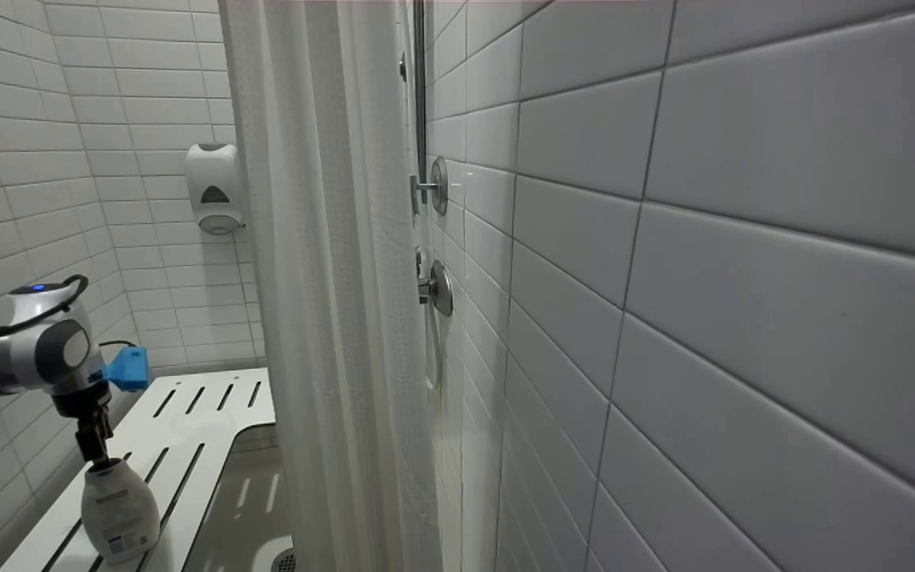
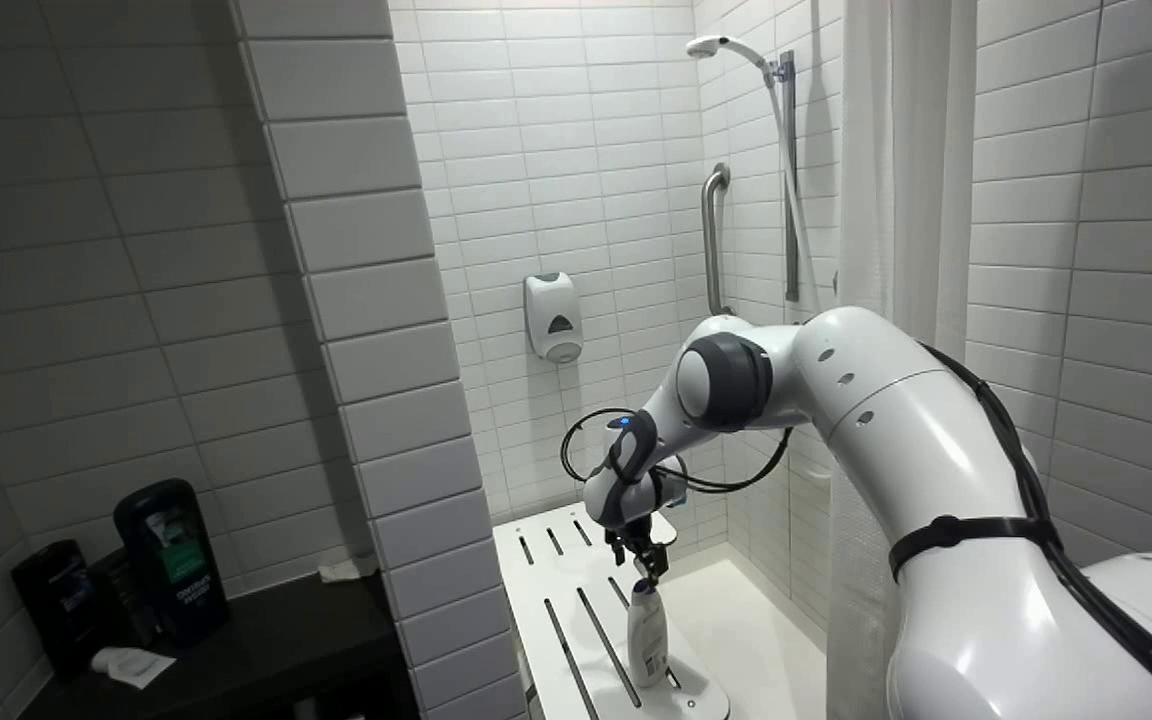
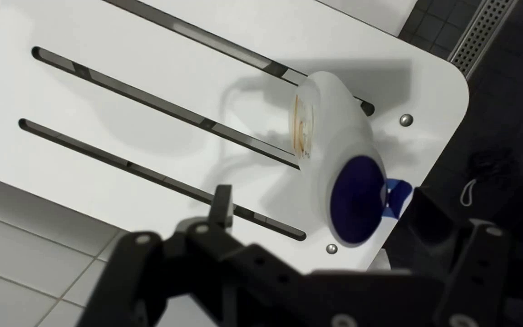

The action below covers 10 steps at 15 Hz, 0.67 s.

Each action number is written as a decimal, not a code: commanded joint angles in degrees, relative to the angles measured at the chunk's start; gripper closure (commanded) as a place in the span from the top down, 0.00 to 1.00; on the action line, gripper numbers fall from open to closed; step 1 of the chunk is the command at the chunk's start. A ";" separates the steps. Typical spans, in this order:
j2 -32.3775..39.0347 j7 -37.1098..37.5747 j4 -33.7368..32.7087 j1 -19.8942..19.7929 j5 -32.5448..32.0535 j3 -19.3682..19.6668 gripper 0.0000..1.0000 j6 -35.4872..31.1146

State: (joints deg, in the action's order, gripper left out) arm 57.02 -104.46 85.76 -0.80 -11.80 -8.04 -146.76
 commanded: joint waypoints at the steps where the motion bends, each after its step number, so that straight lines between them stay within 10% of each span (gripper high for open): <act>1: -0.34 3.12 1.53 -0.15 0.36 0.57 1.00 -1.97; 10: 2.13 2.50 -0.19 -1.41 0.33 -0.25 1.00 -0.05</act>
State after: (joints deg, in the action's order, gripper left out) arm 58.09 -101.56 86.77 -1.29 -11.80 -7.63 -147.09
